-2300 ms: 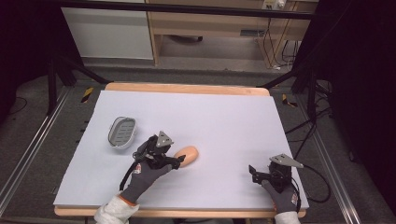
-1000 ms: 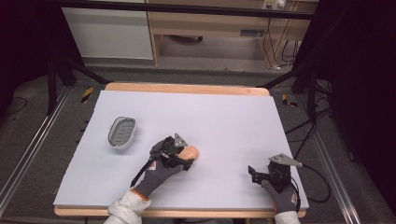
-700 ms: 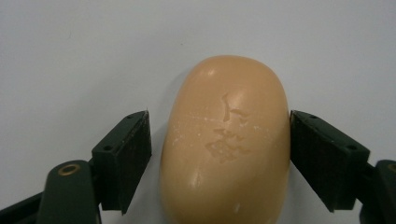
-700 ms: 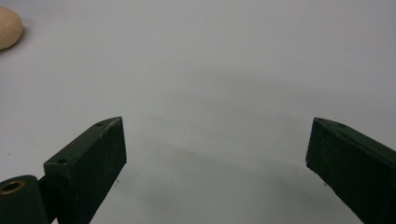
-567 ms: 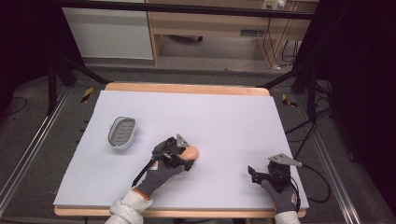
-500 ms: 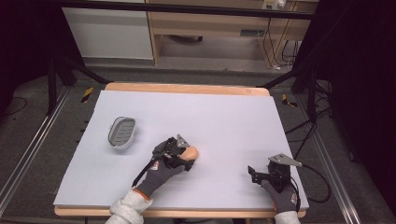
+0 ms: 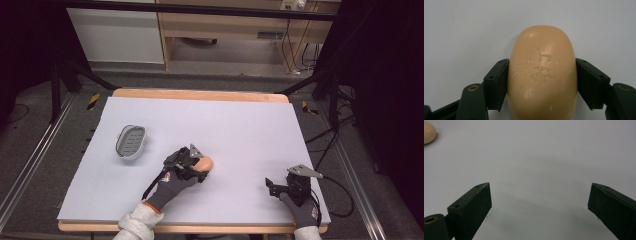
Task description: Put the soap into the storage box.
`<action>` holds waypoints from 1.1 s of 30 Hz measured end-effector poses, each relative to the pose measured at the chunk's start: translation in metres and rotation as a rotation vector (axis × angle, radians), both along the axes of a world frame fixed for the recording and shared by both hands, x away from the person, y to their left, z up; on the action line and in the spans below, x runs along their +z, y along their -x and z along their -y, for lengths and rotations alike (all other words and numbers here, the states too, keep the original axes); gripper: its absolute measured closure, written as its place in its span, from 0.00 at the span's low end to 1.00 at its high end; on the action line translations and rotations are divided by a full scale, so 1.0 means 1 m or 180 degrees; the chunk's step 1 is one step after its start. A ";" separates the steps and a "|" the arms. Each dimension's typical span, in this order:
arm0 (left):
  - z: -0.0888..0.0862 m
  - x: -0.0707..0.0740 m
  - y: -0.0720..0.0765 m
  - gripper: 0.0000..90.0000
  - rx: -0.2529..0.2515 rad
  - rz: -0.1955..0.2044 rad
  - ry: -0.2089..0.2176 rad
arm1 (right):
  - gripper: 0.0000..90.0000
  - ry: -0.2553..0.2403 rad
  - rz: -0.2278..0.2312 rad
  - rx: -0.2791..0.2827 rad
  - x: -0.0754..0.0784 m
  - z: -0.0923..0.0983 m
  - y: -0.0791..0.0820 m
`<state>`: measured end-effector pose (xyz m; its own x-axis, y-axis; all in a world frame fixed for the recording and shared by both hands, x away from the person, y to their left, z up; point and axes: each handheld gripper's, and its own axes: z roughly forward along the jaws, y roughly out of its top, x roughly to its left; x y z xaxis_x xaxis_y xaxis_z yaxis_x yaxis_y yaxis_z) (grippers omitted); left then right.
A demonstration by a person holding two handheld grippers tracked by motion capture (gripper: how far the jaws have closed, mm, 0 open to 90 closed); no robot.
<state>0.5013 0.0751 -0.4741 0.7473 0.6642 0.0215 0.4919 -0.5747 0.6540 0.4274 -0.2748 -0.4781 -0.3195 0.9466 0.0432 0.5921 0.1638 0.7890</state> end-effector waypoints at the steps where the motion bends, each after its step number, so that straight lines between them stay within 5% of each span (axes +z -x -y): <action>1: 0.000 0.000 0.000 0.35 0.0000 0.0006 -0.0001 | 0.06 0.0000 0.0001 0.0000 0.000 0.000 0.000; 12: -0.009 0.014 0.009 0.35 -0.0033 0.0050 0.0102 | 0.06 -0.0001 0.0000 -0.0004 0.000 0.000 0.000; 33: -0.059 0.037 0.032 0.35 0.0184 0.0196 0.0345 | 0.06 0.0010 -0.0007 -0.0016 0.000 0.000 0.000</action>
